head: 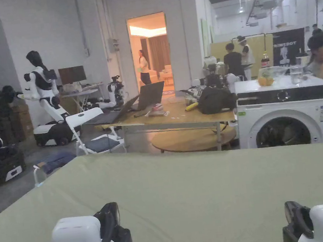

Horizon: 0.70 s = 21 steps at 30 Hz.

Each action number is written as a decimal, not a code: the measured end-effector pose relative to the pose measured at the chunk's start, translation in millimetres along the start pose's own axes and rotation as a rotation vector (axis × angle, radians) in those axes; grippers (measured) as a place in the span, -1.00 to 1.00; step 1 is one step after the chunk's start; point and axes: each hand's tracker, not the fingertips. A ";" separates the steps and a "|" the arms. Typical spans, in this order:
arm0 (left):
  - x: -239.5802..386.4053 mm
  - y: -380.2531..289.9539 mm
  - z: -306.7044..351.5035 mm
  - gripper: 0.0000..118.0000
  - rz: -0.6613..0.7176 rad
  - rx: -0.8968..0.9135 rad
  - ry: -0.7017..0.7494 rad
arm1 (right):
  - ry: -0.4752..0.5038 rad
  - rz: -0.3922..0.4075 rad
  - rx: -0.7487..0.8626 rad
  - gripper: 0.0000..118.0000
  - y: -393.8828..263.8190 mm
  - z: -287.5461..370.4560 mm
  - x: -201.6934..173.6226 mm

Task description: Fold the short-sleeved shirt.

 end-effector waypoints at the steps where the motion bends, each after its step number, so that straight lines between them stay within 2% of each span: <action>1: -6.4 0.6 1.1 -1.00 -0.010 -0.015 0.022 | 0.026 -0.011 0.000 -1.00 -0.8 -2.2 -6.1; 4: -22.5 -1.5 1.8 -1.00 -0.052 -0.063 0.064 | 0.081 -0.045 -0.004 -1.00 -3.6 -9.0 -21.1; 8: -44.4 -7.6 -3.8 -0.99 -0.053 -0.152 0.065 | 0.132 -0.033 -0.035 -1.00 -11.5 -16.6 -37.9; 11: -61.1 -15.1 -1.6 -0.63 -0.092 -0.211 0.058 | 0.154 -0.011 -0.052 -1.00 -17.8 -18.9 -43.7; 13: -73.9 -25.5 -7.4 -0.29 -0.074 -0.218 0.046 | 0.163 -0.003 -0.065 -1.00 -21.1 -21.2 -44.6; 14: -71.6 -25.6 -7.2 -0.04 -0.051 -0.254 0.022 | 0.172 -0.007 -0.075 -1.00 -22.7 -22.2 -44.1; 15: -77.5 -30.2 -12.3 0.38 -0.042 -0.293 0.003 | 0.186 -0.013 -0.090 -1.00 -24.8 -23.8 -43.0; 16: -82.7 -35.3 -21.3 0.63 -0.049 -0.351 -0.012 | 0.196 -0.016 -0.098 -1.00 -27.7 -25.5 -41.6; 17: -87.7 -41.3 -33.4 0.75 -0.038 -0.414 -0.019 | 0.193 -0.016 -0.100 -1.00 -29.9 -25.7 -41.0; 21: -114.9 -89.5 -92.4 0.76 0.048 -0.645 -0.117 | 0.200 -0.048 -0.143 -1.00 -39.1 -27.3 -33.7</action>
